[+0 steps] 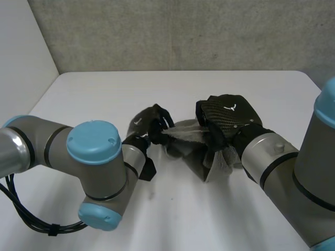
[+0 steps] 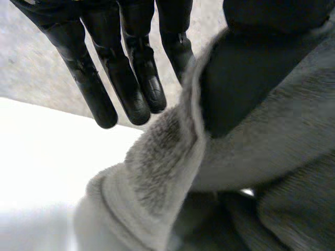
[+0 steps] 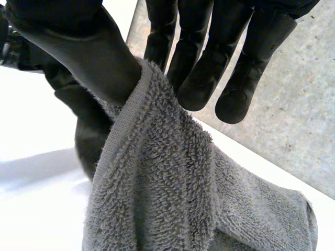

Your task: Fold the towel.

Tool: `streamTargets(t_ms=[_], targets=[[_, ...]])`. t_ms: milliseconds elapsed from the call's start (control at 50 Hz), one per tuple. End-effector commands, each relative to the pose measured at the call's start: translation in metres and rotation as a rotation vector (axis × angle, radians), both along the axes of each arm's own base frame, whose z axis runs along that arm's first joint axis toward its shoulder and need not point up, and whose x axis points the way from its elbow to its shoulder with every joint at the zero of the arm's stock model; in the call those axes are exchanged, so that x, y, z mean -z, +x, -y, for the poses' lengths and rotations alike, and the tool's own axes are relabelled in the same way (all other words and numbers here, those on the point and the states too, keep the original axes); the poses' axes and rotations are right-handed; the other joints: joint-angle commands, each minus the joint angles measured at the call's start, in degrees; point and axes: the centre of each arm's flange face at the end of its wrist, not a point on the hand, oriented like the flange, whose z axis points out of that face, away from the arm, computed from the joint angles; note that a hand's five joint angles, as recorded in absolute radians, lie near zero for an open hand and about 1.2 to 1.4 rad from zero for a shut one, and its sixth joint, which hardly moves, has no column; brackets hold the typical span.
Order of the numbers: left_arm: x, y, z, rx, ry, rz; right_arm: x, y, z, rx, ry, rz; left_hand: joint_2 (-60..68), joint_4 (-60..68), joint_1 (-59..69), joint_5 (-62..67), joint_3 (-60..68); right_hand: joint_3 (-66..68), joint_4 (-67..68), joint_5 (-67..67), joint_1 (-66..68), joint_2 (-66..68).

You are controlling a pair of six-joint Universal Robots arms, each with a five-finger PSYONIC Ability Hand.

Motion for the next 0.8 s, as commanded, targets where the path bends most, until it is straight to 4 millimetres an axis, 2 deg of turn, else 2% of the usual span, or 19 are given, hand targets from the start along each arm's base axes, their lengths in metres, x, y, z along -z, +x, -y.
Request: streamTargets(t_ms=[20,80,120,140,180,200,240,260,300,320,360,440,500,560,600,620,720,760,800], targets=[[-0.005,0.006,0.008,-0.044,-0.063,0.03,-0.007,-0.004,0.002,0.012,-0.014,0.011,18.8,18.7,19.0,19.3,18.9,3.7,3.4,4.3,5.3,6.0],[-0.023,0.016,0.019,-0.073,-0.15,0.105,-0.01,-0.003,0.002,0.007,-0.023,0.015,18.8,18.7,19.0,19.3,18.9,3.7,3.4,4.3,5.3,6.0],[-0.062,0.035,0.029,-0.122,-0.291,0.187,-0.014,-0.003,0.004,0.006,-0.041,0.017,18.8,18.7,19.0,19.3,18.9,3.7,3.4,4.3,5.3,6.0],[-0.062,0.035,0.029,-0.122,-0.291,0.188,-0.021,-0.001,0.006,0.001,-0.069,0.023,18.8,18.7,19.0,19.3,18.9,3.7,3.4,4.3,5.3,6.0],[-0.105,0.041,0.025,-0.138,-0.437,0.233,-0.034,0.002,0.009,-0.003,-0.119,0.029,18.8,18.7,19.0,19.3,18.9,3.7,3.4,4.3,5.3,6.0],[-0.105,0.041,0.025,-0.138,-0.438,0.233,-0.044,0.005,0.011,-0.008,-0.157,0.037,18.8,18.7,19.0,19.3,18.9,3.7,3.4,4.3,5.3,6.0],[-0.145,0.045,0.016,-0.153,-0.558,0.237,-0.056,0.007,0.012,-0.011,-0.197,0.048,18.8,18.7,19.0,19.3,18.9,3.7,3.4,4.3,5.3,6.0],[-0.145,0.045,0.016,-0.153,-0.559,0.237,-0.068,0.01,0.012,-0.017,-0.239,0.058,18.8,18.7,19.0,19.3,18.9,3.7,3.4,4.3,5.3,6.0],[-0.201,0.054,-0.001,-0.182,-0.691,0.172,-0.081,0.012,0.013,-0.019,-0.279,0.072,18.8,18.7,19.0,19.3,18.9,3.7,3.4,4.3,5.3,6.0],[-0.201,0.054,-0.001,-0.182,-0.692,0.172,-0.095,0.013,0.013,-0.019,-0.322,0.089,18.8,18.7,19.0,19.3,18.9,3.7,3.4,4.3,5.3,6.0],[-0.24,0.068,-0.022,-0.205,-0.766,0.125,-0.108,0.012,0.013,-0.015,-0.36,0.103,18.8,18.7,19.0,19.3,18.9,3.7,3.4,4.3,5.3,6.0],[-0.259,0.078,-0.038,-0.196,-0.79,0.115,-0.135,0.008,0.009,-0.005,-0.444,0.118,18.8,18.7,19.0,19.3,18.9,3.7,3.4,4.3,5.3,6.0],[-0.256,0.079,-0.043,-0.166,-0.771,0.138,-0.132,0.007,0.009,-0.007,-0.415,0.073,18.8,18.7,19.0,19.3,18.9,3.7,3.4,4.3,5.3,6.0],[-0.229,0.081,-0.04,-0.117,-0.664,0.237,-0.11,0.01,0.014,-0.015,-0.314,-0.004,18.8,18.7,19.0,19.3,18.9,3.7,3.4,4.3,5.3,6.0],[-0.187,0.087,-0.031,-0.094,-0.533,0.378,-0.074,0.016,0.023,-0.028,-0.183,-0.084,18.8,18.7,19.0,19.3,18.9,3.7,3.4,4.3,5.3,6.0],[-0.164,0.089,-0.026,-0.081,-0.469,0.455,-0.073,0.016,0.023,-0.028,-0.182,-0.085,18.8,18.7,19.0,19.3,18.9,3.7,3.4,4.3,5.3,6.0],[-0.117,0.095,-0.025,-0.039,-0.365,0.608,-0.026,0.025,0.033,-0.039,-0.044,-0.137,18.8,18.7,19.0,19.3,18.9,1.2,1.0,1.8,2.8,3.6],[-0.109,0.097,-0.027,-0.031,-0.352,0.63,0.005,0.03,0.041,-0.026,0.049,-0.121,18.8,18.7,19.0,19.3,18.9,-23.2,-23.5,-22.6,-21.6,-20.9],[-0.105,0.098,-0.027,-0.031,-0.342,0.637,0.017,0.031,0.043,-0.015,0.094,-0.101,18.8,18.7,19.0,19.3,18.9,-29.3,-29.6,-28.8,-27.7,-27.0]])
